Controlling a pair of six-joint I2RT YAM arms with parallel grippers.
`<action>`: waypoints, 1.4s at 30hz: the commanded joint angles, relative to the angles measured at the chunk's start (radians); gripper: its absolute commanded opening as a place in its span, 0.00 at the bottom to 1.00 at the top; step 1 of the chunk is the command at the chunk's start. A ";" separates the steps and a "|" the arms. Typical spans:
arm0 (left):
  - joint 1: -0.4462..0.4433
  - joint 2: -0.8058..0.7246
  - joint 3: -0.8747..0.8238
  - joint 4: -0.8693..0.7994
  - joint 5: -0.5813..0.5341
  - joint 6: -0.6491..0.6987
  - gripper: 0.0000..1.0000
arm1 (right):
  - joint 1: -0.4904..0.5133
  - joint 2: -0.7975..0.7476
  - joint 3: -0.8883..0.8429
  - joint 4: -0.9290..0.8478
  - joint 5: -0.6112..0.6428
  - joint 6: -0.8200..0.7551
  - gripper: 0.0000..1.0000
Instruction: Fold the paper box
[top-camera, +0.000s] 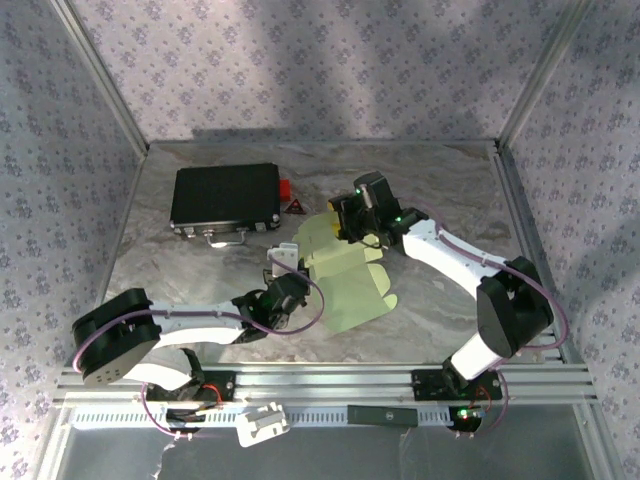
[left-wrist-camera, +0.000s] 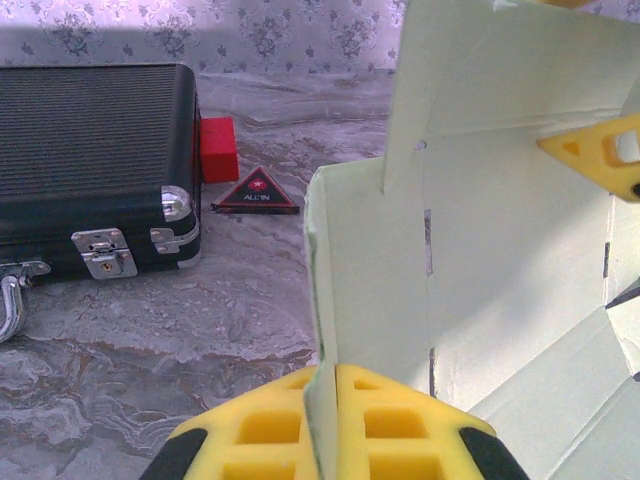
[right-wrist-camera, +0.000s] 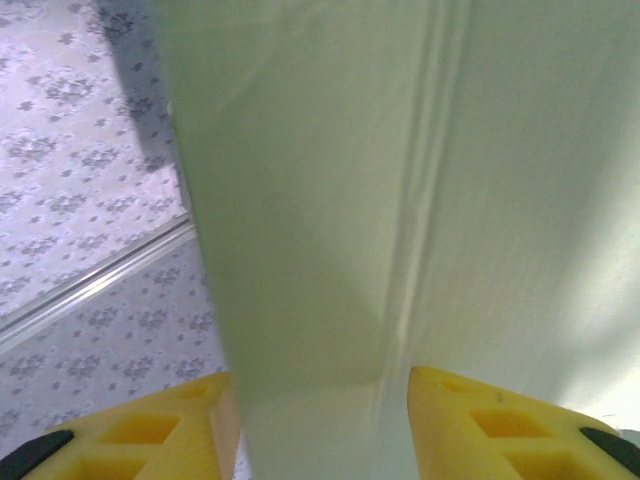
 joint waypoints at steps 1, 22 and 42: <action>-0.008 -0.037 0.001 -0.011 -0.024 0.014 0.00 | -0.015 0.018 0.027 -0.043 -0.023 -0.003 0.46; 0.000 -0.378 0.113 -0.455 0.181 -0.227 0.42 | 0.013 -0.125 -0.144 0.070 0.089 0.034 0.00; 0.262 -0.192 0.573 -0.870 0.819 -0.836 0.55 | 0.109 -0.226 -0.204 0.130 0.206 0.014 0.00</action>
